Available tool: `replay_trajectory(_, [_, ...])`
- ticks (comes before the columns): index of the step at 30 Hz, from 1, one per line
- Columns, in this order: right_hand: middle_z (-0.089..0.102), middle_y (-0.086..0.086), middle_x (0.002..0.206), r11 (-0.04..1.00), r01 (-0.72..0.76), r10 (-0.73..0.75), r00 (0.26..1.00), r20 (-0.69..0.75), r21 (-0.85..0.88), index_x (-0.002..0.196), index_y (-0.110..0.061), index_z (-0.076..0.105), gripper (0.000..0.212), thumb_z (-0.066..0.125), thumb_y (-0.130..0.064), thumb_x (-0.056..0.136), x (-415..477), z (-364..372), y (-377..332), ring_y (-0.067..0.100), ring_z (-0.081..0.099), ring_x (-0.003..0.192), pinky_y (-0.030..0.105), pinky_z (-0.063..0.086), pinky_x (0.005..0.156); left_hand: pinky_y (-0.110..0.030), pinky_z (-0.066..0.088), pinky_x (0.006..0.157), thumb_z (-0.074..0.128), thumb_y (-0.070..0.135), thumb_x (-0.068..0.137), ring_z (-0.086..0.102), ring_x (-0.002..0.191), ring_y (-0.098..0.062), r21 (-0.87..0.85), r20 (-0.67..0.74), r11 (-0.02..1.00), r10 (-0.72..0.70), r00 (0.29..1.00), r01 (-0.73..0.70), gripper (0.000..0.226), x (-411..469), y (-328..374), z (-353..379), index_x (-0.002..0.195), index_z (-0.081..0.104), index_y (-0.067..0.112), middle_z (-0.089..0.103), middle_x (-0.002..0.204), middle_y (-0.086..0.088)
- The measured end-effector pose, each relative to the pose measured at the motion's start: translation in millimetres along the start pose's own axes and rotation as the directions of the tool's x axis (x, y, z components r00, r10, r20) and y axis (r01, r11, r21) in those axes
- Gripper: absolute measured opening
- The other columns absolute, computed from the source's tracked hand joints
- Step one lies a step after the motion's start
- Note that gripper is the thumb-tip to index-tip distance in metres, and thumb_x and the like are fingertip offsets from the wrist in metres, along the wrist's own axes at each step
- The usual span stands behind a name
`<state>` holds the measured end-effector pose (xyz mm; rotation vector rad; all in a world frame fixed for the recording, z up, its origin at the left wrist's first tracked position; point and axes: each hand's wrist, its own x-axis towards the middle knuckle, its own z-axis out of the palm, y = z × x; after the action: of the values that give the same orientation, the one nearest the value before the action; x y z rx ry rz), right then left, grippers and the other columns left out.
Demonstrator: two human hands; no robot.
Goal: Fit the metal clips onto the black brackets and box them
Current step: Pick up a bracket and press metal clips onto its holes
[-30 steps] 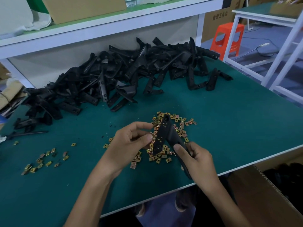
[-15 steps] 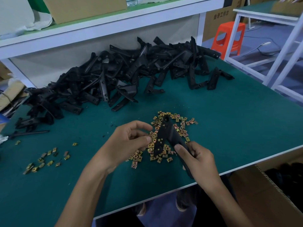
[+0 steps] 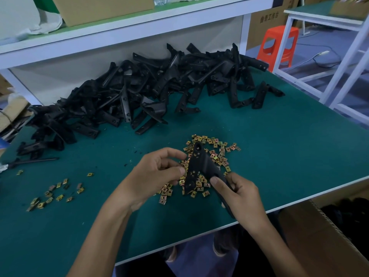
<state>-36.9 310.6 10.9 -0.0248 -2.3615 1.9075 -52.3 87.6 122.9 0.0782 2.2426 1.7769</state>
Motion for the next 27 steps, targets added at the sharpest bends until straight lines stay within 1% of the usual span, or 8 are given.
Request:
replay_trajectory(3, [0.031,-0.012,0.05,1.0,0.007,-0.007,1.0,0.001,-0.003,0.058,-0.027,0.037,0.057,0.069,-0.071,0.074,-0.3,0.7,-0.8,0.009,0.05,0.042,0.022,0.038,0.044,-0.021,0.053,0.07,0.07,0.005,0.091,0.063,0.072,-0.011,-0.003,0.002,1.0,0.002,1.0,-0.002,0.027,0.6,-0.9,0.8,0.101,0.074,0.029,0.072,0.08,-0.001])
replay_trajectory(5, [0.032,-0.011,0.05,1.0,0.009,-0.008,1.0,0.01,-0.015,0.059,-0.026,0.037,0.057,0.069,-0.071,0.075,-0.3,0.6,-1.5,0.008,0.052,0.042,0.025,0.037,0.045,-0.022,0.054,0.07,0.071,0.006,0.091,0.064,0.073,-0.011,0.008,0.001,1.0,0.004,1.0,-0.004,0.028,0.7,-1.3,0.4,0.099,0.074,0.033,0.072,0.081,-0.001])
replay_trajectory(8, [0.031,-0.008,0.051,1.0,-0.014,0.014,1.0,0.014,0.016,0.063,-0.018,0.033,0.066,0.07,-0.071,0.073,0.2,-1.1,-1.2,0.013,0.054,0.042,0.025,0.035,0.045,-0.022,0.054,0.071,0.07,0.007,0.09,0.063,0.073,-0.011,0.018,0.002,1.0,0.005,1.0,-0.005,0.029,1.0,-1.9,-1.2,0.098,0.074,0.035,0.072,0.082,-0.001])
replay_trajectory(11, [0.031,-0.004,0.052,0.999,-0.025,0.024,1.0,0.019,0.038,0.064,-0.016,0.033,0.067,0.072,-0.07,0.073,0.8,-2.5,-0.5,0.015,0.051,0.044,0.023,0.037,0.045,-0.022,0.054,0.069,0.072,0.011,0.087,0.063,0.071,-0.01,0.018,0.016,1.0,0.009,1.0,-0.009,0.026,1.5,-1.7,0.7,0.098,0.074,0.035,0.072,0.081,0.0])
replay_trajectory(14, [0.033,-0.006,0.051,0.999,-0.023,0.023,0.999,0.025,0.027,0.062,-0.018,0.035,0.064,0.071,-0.07,0.073,0.6,-1.4,-0.4,0.013,0.049,0.043,0.022,0.037,0.045,-0.024,0.055,0.071,0.072,0.021,0.079,0.063,0.072,-0.012,0.019,0.017,1.0,0.003,1.0,-0.004,0.024,2.0,-1.5,2.9,0.097,0.073,0.036,0.072,0.081,0.001])
replay_trajectory(19, [0.033,-0.012,0.048,1.0,0.008,-0.008,1.0,0.025,-0.009,0.057,-0.027,0.038,0.056,0.071,-0.069,0.074,0.0,0.0,-0.7,0.009,0.046,0.042,0.021,0.037,0.044,-0.022,0.054,0.069,0.072,0.01,0.087,0.061,0.072,-0.012,0.011,0.019,1.0,0.001,1.0,-0.001,0.024,2.7,-3.0,1.7,0.102,0.073,0.028,0.071,0.081,-0.001])
replay_trajectory(23, [0.033,-0.012,0.048,0.997,0.041,-0.04,0.999,0.021,-0.059,0.057,-0.029,0.038,0.054,0.069,-0.068,0.076,0.3,0.2,0.1,0.007,0.045,0.042,0.02,0.036,0.044,-0.022,0.05,0.065,0.074,0.02,0.078,0.059,0.064,-0.011,0.047,0.051,0.999,-0.027,0.998,0.024,0.03,1.0,-4.0,0.8,0.108,0.07,0.021,0.069,0.075,-0.001])
replay_trajectory(27, [0.034,-0.012,0.049,0.995,0.048,-0.046,0.998,0.031,-0.092,0.057,-0.031,0.039,0.052,0.067,-0.07,0.076,0.6,0.5,-0.1,0.01,0.05,0.044,0.016,0.032,0.044,-0.02,0.05,0.065,0.076,0.019,0.08,0.062,0.066,-0.011,0.048,0.067,0.998,-0.039,0.997,0.036,0.03,1.5,-4.0,-2.1,0.109,0.07,0.022,0.07,0.076,-0.002])
